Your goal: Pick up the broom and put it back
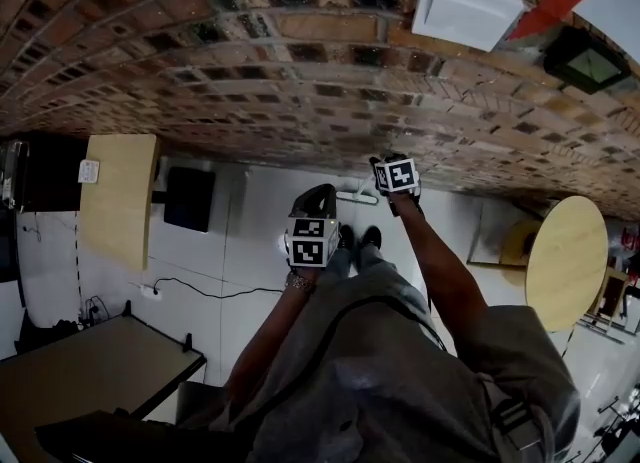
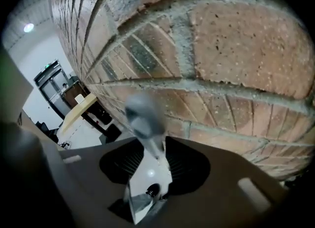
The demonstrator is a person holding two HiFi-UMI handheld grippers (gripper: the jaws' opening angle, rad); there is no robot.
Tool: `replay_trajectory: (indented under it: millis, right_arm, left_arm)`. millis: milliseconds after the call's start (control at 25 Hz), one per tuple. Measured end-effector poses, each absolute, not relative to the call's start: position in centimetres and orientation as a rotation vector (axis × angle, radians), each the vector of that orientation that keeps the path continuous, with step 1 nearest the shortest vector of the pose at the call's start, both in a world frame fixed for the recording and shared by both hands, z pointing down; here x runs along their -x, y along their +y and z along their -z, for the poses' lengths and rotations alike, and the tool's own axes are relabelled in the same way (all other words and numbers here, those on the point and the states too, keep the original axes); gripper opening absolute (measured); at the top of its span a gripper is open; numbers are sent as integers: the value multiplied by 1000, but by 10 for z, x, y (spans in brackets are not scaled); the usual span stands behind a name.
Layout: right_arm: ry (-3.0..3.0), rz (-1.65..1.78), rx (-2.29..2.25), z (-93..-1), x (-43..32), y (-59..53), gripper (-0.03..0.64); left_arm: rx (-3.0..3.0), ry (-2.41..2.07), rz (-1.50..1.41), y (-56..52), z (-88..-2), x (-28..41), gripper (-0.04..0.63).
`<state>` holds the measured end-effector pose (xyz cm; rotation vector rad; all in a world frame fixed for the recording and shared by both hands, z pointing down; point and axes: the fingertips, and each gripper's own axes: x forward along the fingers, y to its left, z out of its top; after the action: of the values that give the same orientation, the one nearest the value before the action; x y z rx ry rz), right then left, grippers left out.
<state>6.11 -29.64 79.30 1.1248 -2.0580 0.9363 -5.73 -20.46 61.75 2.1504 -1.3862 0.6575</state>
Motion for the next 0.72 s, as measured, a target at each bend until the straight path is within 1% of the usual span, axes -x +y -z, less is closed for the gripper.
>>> replay_trajectory:
  millis: [80,120,240,400,440,480,640,720]
  right_arm:
    - [-2080,-971,-1139,-793,-62,-292,196]
    - [-2092,-982,-1145,-793,-62,-289,213]
    - [-2083,-984,-1194,-792,-70,-283,236]
    - [-2071,-1029,-1274,-771,-74,-246,232]
    - [-2087,-1048,-1299,-758,-71,-235,218]
    - [-2111,-1068,-1330,-743,-67,-223,191]
    - [-2215,-1147,-1449,-679,-32,-165,57]
    - [-2194,-1157,-1469,-662,-10,-130,4]
  left_arm:
    - [-2142,-1386,-668,-190,-622,57,-2]
    - [-2141,-1386,-671,-184,-623,58,-2]
    - [-2161,-1387,-669,-174,-621,59,-2]
    - [-2206,-1368,-642,-160,-608,67,-2]
    - [-2219,-1358,-631,-156,-604,68,-2]
    - [-2236,-1349,-616,-152,-601,70,-2]
    - [-2304,-1286,-583,-118,-594,81,-2]
    - [-2327,-1248,-585,-93,-597,90,-2]
